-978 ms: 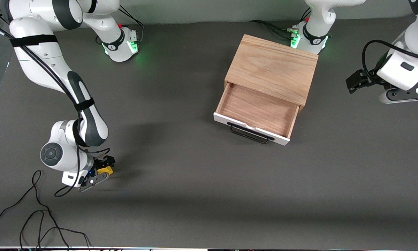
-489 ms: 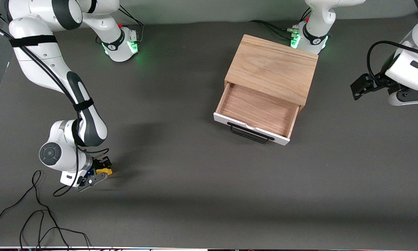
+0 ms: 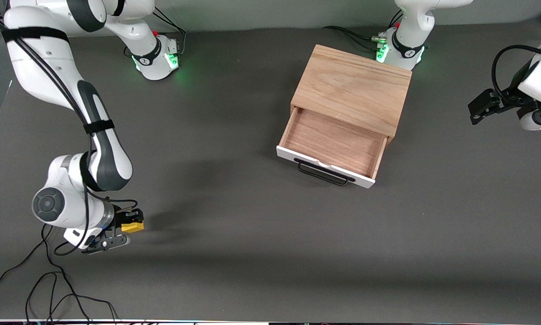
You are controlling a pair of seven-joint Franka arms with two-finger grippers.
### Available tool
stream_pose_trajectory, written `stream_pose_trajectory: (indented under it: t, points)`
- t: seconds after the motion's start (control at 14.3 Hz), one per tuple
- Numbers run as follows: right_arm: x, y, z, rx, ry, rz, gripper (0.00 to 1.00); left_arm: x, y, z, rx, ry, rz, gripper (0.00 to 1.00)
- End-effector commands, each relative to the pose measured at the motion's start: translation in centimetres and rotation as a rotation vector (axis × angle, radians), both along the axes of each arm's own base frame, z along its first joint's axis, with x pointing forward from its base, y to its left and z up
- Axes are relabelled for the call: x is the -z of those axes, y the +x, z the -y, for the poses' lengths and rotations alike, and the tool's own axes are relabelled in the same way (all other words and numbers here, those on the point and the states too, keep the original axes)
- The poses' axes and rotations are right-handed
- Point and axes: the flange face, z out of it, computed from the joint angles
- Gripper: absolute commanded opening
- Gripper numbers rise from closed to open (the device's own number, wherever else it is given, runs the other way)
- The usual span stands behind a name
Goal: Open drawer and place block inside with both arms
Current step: 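Lift the yellow cube with the right gripper and carry it over the drawer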
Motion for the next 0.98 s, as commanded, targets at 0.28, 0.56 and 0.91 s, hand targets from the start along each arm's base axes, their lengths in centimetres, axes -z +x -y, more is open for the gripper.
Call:
stream_pose_trajectory:
  t: [0.28,0.56,0.91]
  points:
    - [-14.2,-0.4,-11.3,0.261,0.120,-0.050,0.11,-0.1,-1.1,-0.1,0.018,-0.005,-0.013,1.00]
    - [-19.3,-3.7,-21.2,0.448,0.243,-0.078,0.11,0.1,-1.3,0.4,0.027,-0.051,-0.027,1.00]
    - [-21.1,-9.6,-34.5,0.541,0.304,-0.048,0.11,0.2,-1.0,-1.9,-0.024,-0.126,-0.036,1.00]
